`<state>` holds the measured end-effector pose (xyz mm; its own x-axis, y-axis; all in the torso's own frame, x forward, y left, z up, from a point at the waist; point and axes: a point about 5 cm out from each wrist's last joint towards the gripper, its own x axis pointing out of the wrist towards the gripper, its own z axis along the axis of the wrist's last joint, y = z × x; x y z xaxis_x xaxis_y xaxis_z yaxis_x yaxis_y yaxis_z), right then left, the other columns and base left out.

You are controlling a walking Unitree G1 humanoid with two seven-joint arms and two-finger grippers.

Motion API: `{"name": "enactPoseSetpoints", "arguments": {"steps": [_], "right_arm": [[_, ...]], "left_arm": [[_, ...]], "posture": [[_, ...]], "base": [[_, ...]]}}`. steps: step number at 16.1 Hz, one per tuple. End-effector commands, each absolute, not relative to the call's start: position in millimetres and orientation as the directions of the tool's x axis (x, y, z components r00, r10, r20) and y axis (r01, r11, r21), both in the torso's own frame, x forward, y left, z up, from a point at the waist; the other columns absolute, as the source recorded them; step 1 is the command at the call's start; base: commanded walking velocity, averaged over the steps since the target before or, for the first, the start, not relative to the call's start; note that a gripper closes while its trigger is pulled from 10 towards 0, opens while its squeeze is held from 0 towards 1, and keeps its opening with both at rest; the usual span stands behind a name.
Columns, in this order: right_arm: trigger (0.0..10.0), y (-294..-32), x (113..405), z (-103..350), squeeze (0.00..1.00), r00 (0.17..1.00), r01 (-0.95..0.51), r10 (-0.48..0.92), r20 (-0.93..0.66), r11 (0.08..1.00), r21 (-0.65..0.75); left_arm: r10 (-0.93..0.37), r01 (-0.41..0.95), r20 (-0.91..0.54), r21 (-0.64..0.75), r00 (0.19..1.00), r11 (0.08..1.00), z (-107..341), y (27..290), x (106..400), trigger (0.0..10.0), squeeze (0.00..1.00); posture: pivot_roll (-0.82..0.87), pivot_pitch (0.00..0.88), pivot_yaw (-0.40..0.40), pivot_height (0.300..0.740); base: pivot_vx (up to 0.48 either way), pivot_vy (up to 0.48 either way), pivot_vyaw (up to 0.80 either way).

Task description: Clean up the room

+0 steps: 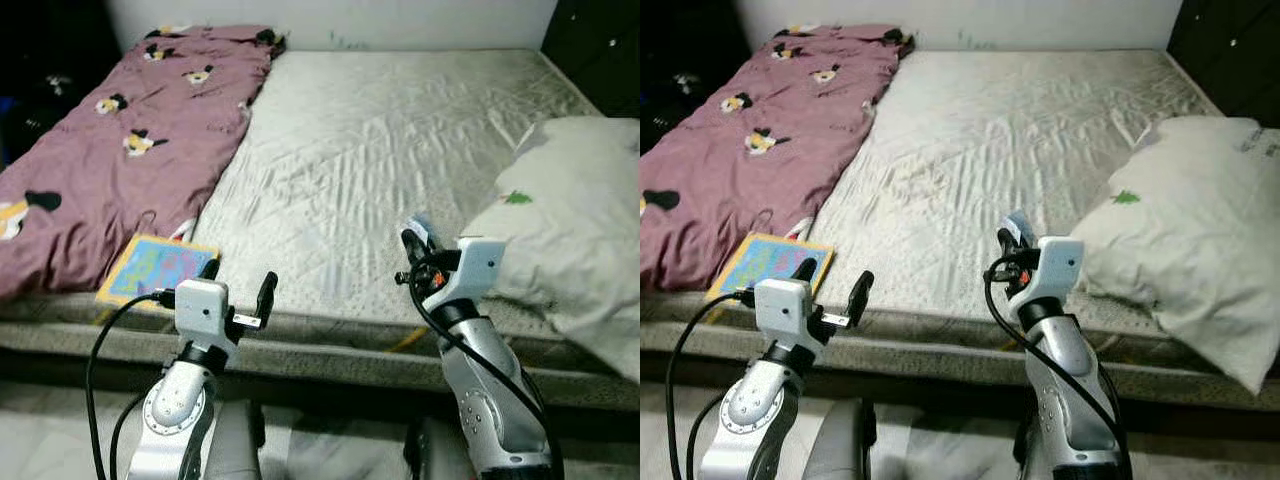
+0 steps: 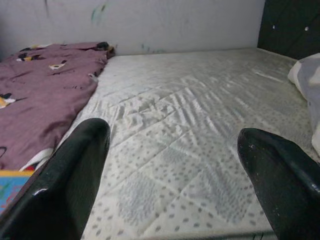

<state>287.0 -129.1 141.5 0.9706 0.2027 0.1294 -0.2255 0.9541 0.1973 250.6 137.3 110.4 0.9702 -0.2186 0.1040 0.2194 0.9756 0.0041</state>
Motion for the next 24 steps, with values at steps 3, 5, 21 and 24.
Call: {"name": "enactPoseSetpoints", "arguments": {"steps": [3,5,21,24], "right_arm": [[10.0,-129.9,288.8,147.1,0.00,0.973,-0.207,0.180,0.145,0.958,0.199],[10.0,-129.8,288.5,147.0,0.00,0.973,-0.204,0.178,0.146,0.960,0.191],[10.0,-140.5,290.8,135.1,0.00,0.994,-0.084,0.075,0.081,0.990,0.111],[10.0,-138.5,291.4,136.1,0.00,0.993,-0.089,0.080,0.090,0.991,0.097]], "left_arm": [[-0.205,0.205,0.107,0.013,0.973,0.979,110.7,141.1,252.7,10.0,0.00],[-0.206,0.205,0.106,0.016,0.973,0.979,110.9,141.6,253.1,10.0,0.00],[-0.090,0.090,0.050,0.001,0.995,0.996,103.8,152.2,256.7,10.0,0.00],[-0.097,0.097,0.049,0.003,0.994,0.995,104.8,148.5,258.8,10.0,0.00]], "posture": [[-0.01,0.000,0.040,0.683],[-0.01,0.000,0.042,0.716],[0.00,0.000,0.042,0.740],[-0.01,0.000,0.040,0.740]], "base": [[0.000,0.000,0.00],[0.000,0.000,0.00],[0.000,0.000,0.00],[0.000,0.000,0.00]]}}
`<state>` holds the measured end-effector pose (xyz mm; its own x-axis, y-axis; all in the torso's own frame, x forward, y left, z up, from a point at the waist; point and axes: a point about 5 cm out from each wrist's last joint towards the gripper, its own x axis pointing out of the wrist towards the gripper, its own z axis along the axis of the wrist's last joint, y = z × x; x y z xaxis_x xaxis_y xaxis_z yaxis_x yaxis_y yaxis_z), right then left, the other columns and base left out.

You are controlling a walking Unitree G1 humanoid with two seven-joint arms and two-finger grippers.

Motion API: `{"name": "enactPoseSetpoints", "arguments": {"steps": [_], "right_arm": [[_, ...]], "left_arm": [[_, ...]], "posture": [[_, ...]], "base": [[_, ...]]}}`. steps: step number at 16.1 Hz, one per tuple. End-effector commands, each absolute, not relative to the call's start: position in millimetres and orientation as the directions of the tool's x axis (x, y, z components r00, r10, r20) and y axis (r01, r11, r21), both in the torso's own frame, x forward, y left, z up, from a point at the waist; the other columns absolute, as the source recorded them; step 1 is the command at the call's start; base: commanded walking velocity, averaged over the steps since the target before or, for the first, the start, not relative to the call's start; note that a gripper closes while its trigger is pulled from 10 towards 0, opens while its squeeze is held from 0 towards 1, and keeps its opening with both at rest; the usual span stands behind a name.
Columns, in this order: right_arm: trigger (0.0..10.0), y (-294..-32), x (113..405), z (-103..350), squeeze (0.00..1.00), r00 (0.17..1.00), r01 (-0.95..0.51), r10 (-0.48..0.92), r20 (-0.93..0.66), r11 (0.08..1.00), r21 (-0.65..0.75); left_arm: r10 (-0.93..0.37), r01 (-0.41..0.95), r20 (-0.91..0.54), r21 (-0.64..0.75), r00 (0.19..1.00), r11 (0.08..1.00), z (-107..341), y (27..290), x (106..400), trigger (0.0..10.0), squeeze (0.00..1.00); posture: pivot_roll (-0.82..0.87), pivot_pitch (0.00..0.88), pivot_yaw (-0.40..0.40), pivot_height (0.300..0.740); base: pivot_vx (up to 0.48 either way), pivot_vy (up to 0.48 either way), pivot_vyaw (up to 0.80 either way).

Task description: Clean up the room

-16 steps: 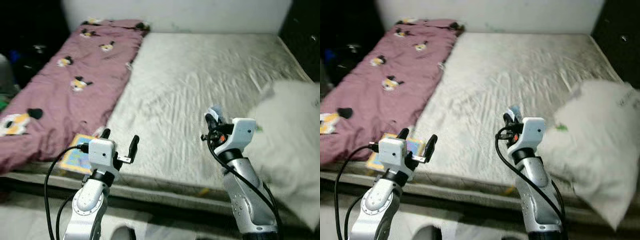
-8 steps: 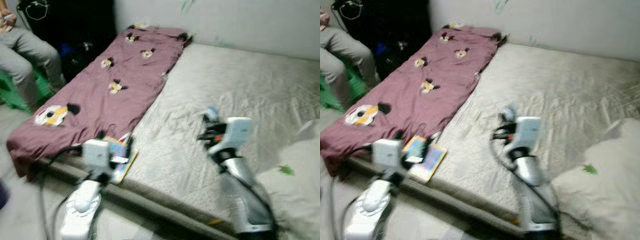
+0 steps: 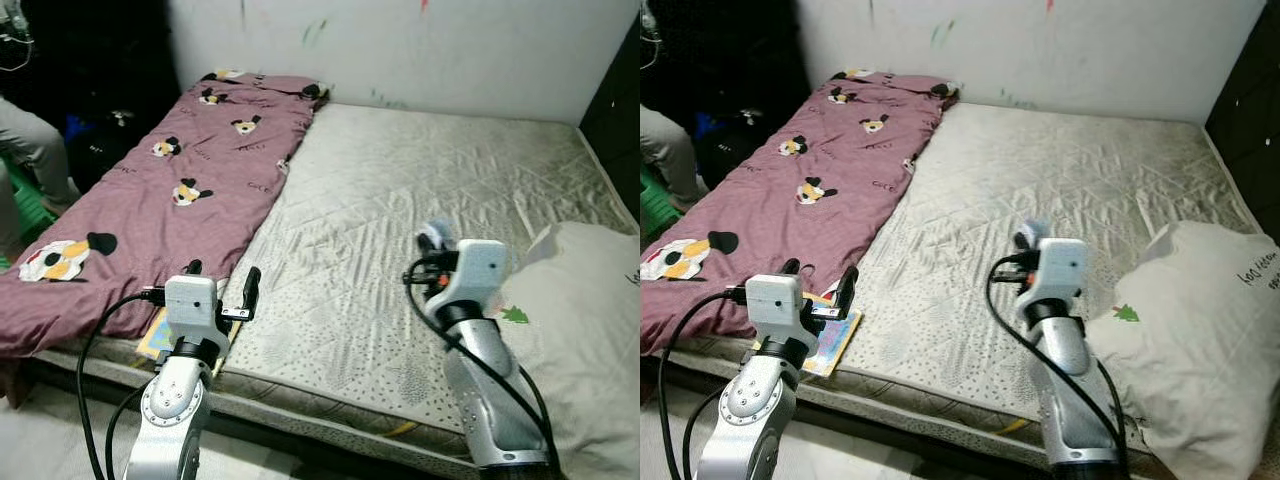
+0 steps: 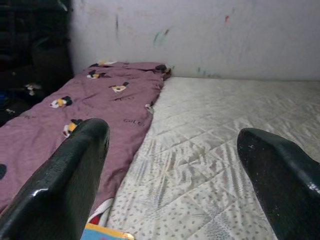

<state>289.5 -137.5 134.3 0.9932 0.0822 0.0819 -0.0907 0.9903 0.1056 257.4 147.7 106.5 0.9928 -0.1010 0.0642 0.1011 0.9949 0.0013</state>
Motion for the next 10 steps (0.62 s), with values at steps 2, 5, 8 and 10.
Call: {"name": "enactPoseSetpoints", "arguments": {"steps": [2,5,8,10], "right_arm": [[10.0,-137.8,289.5,137.1,0.00,0.989,-0.118,0.111,0.101,0.991,0.062],[10.0,-141.5,292.7,136.7,0.00,0.992,-0.085,0.081,0.095,0.995,0.046],[10.0,-141.8,293.6,135.0,0.00,0.994,-0.073,0.067,0.087,0.995,0.072],[10.0,-140.6,293.9,132.7,0.00,0.994,-0.081,0.075,0.074,0.994,0.078]], "left_arm": [[-0.102,0.102,0.049,0.002,0.994,0.995,104.9,147.3,259.1,10.0,0.00],[-0.106,0.106,0.048,-0.002,0.993,0.994,105.1,146.9,259.4,10.0,0.00],[-0.104,0.105,0.048,-0.006,0.993,0.994,104.8,147.1,259.5,10.0,0.00],[-0.107,0.108,0.049,-0.011,0.993,0.994,104.7,146.7,259.8,10.0,0.00]], "posture": [[-0.01,0.000,0.039,0.740],[-0.01,0.000,0.037,0.740],[-0.01,0.000,0.037,0.740],[0.00,0.000,0.036,0.740]], "base": [[0.000,0.000,0.00],[0.000,0.000,0.00],[0.000,0.000,0.00],[0.000,0.000,-0.80]]}}
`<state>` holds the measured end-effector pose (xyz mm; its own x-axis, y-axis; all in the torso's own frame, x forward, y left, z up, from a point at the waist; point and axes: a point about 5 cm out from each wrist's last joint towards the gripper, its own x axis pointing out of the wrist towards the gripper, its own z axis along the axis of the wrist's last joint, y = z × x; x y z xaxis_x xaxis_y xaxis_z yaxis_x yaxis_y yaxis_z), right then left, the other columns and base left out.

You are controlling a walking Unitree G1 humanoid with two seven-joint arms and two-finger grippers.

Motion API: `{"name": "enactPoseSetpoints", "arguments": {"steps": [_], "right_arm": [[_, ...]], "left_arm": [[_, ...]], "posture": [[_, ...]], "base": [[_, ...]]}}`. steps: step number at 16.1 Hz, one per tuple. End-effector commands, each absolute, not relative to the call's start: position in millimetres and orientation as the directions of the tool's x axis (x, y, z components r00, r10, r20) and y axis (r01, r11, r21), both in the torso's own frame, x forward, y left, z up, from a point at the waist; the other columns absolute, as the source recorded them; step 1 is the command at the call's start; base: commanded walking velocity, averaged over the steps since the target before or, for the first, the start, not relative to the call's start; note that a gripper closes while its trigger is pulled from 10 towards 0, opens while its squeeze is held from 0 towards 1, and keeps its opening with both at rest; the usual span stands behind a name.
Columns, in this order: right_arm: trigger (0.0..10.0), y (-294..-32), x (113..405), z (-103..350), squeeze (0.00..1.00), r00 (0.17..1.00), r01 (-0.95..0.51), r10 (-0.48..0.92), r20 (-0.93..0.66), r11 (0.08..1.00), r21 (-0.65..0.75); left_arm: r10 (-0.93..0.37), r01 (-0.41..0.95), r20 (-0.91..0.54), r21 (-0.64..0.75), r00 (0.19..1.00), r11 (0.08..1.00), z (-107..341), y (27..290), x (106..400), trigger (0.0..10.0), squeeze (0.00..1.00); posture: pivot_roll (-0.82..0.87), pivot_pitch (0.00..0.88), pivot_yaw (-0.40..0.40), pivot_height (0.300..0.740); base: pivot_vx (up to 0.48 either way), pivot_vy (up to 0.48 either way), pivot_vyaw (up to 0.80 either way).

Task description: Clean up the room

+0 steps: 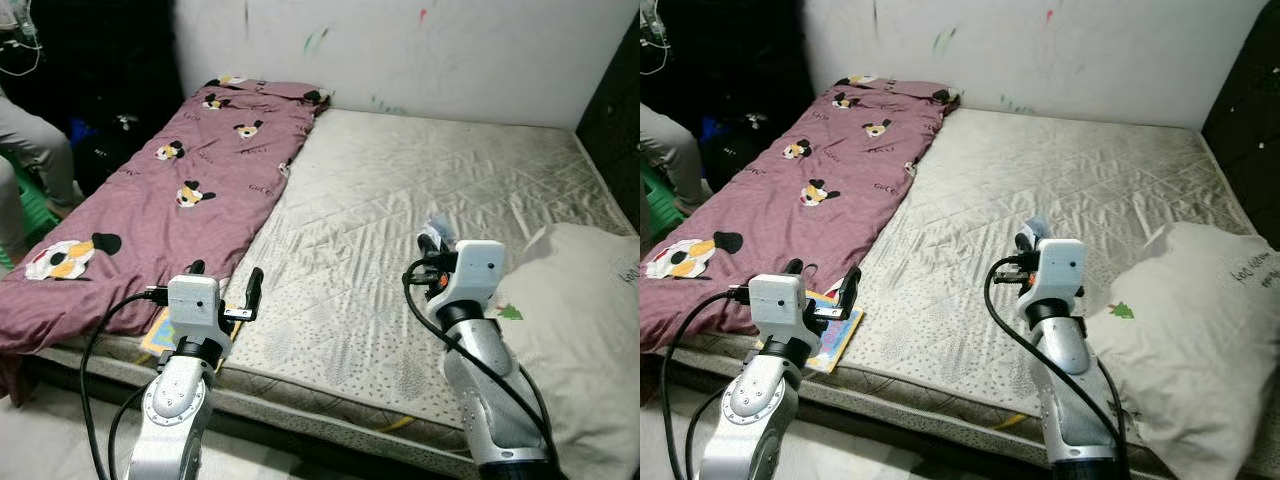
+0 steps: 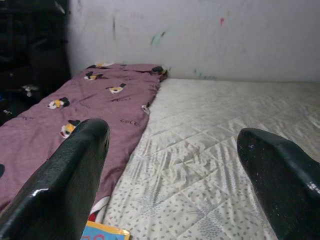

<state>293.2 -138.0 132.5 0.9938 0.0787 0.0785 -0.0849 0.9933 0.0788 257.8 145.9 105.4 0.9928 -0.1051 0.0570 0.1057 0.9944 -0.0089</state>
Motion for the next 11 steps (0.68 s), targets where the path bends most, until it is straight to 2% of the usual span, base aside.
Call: {"name": "enactPoseSetpoints", "arguments": {"steps": [1,4,9,11], "right_arm": [[10.0,-139.8,293.8,132.5,0.00,0.994,-0.086,0.081,0.074,0.993,0.077],[10.0,-139.0,294.1,131.7,0.00,0.994,-0.092,0.087,0.073,0.993,0.079],[10.0,-138.7,296.0,130.4,0.00,0.993,-0.096,0.090,0.071,0.992,0.082],[10.0,-137.6,296.1,129.7,0.00,0.993,-0.098,0.092,0.068,0.992,0.082]], "left_arm": [[-0.108,0.109,0.049,-0.014,0.993,0.994,104.7,146.2,260.0,10.0,0.00],[-0.113,0.114,0.050,-0.014,0.992,0.993,104.6,145.6,260.2,10.0,0.00],[-0.174,0.176,0.059,-0.026,0.983,0.984,105.2,142.2,256.6,10.0,0.00],[-0.179,0.180,0.060,-0.026,0.982,0.983,105.7,142.1,256.6,10.0,0.00]], "posture": [[-0.01,0.000,0.036,0.740],[0.00,0.000,0.031,0.740],[0.00,0.000,0.030,0.740],[0.00,0.000,0.030,0.740]], "base": [[0.000,0.000,-0.80],[0.000,0.000,-0.74],[0.000,0.000,0.00],[0.255,0.000,-0.72]]}}
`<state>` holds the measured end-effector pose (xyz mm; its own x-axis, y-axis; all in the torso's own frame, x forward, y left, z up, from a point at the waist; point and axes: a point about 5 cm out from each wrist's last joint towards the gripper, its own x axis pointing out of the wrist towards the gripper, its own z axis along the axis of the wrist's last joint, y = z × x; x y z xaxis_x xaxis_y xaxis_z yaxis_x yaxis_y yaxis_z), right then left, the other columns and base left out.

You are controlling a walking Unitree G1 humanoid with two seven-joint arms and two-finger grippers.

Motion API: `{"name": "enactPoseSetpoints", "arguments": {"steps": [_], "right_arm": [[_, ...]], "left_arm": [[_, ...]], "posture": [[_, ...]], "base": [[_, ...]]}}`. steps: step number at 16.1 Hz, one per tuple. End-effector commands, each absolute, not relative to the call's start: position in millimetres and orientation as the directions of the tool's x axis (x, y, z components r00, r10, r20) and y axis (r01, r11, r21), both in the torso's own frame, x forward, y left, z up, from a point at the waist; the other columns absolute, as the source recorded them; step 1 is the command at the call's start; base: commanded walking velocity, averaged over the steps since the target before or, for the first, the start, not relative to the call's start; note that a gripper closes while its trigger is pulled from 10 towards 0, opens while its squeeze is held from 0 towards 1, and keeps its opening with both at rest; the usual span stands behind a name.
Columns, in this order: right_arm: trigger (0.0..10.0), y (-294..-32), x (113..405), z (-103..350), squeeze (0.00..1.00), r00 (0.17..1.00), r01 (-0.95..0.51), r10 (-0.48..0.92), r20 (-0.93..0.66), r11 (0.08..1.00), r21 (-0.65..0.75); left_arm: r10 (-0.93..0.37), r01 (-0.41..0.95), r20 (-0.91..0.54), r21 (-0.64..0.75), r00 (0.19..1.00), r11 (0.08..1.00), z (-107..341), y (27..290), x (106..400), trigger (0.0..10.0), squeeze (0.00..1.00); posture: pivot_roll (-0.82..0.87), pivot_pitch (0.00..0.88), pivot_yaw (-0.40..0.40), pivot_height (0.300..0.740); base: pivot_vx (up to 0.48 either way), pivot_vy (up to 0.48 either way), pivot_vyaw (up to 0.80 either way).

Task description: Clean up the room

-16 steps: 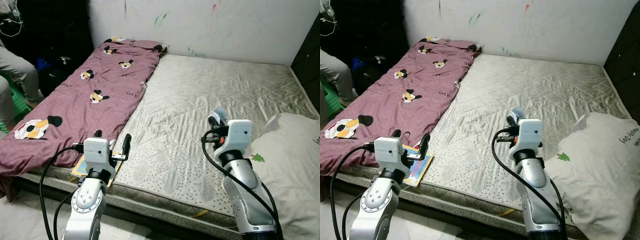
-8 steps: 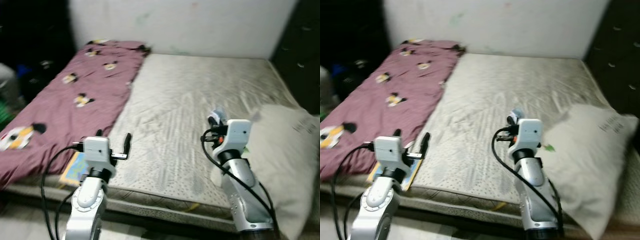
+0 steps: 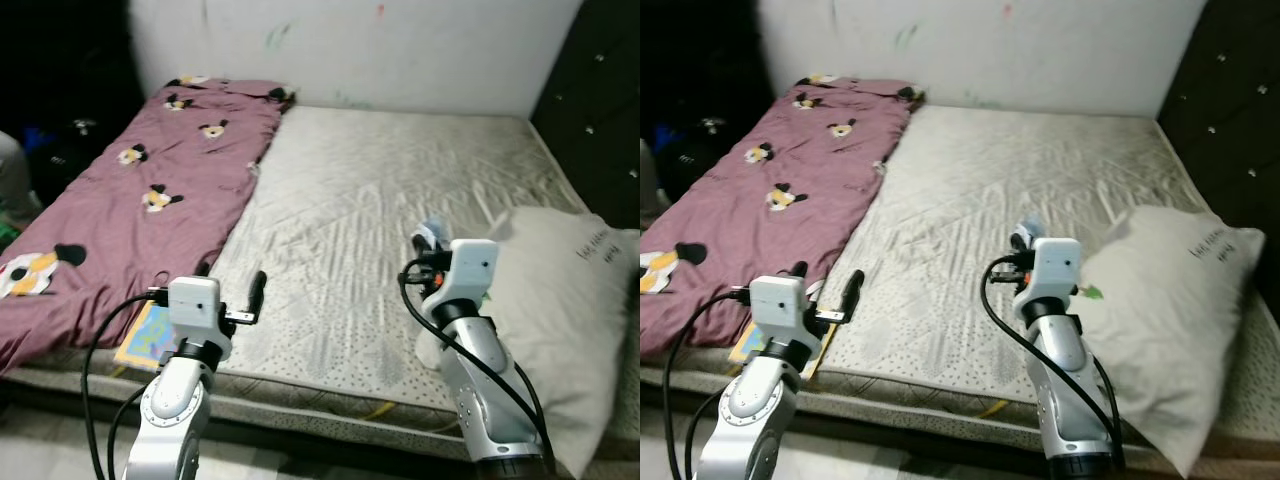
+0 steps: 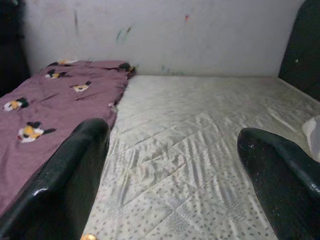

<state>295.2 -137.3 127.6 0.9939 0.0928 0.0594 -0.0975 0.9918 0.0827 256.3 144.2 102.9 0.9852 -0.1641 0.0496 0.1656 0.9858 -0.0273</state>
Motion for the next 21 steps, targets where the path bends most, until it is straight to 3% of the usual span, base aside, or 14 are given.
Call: {"name": "enactPoseSetpoints", "arguments": {"steps": [1,5,12,16,21], "right_arm": [[10.0,-137.5,296.1,129.9,0.00,0.993,-0.098,0.093,0.069,0.992,0.083],[10.0,-137.6,296.2,128.9,0.00,0.993,-0.097,0.091,0.068,0.992,0.081],[10.0,-136.3,296.1,127.2,0.00,0.994,-0.094,0.089,0.071,0.992,0.079],[10.0,-141.5,299.5,118.7,0.00,0.997,-0.078,0.076,0.033,0.994,0.075],[10.0,-138.3,302.3,123.3,0.00,0.995,-0.088,0.084,0.060,0.994,0.066]], "left_arm": [[-0.179,0.181,0.060,-0.026,0.982,0.983,105.9,142.2,256.6,10.0,0.00],[-0.193,0.195,0.060,-0.035,0.979,0.980,105.7,141.4,255.8,10.0,0.00],[-0.172,0.175,0.053,-0.060,0.984,0.983,104.6,142.1,255.3,10.0,0.00],[-0.186,0.188,0.033,-0.071,0.982,0.980,101.5,140.0,254.8,10.0,0.00],[-0.175,0.179,0.048,-0.073,0.983,0.981,104.9,139.1,256.1,10.0,0.00]], "posture": [[0.00,0.000,0.030,0.740],[0.00,0.000,0.031,0.740],[0.00,0.000,0.030,0.740],[0.02,0.000,0.017,0.740],[0.00,0.000,0.025,0.740]], "base": [[0.259,0.000,-0.80],[0.266,0.000,-0.75],[0.000,0.000,0.00],[0.000,0.465,0.00],[0.000,0.480,-0.75]]}}
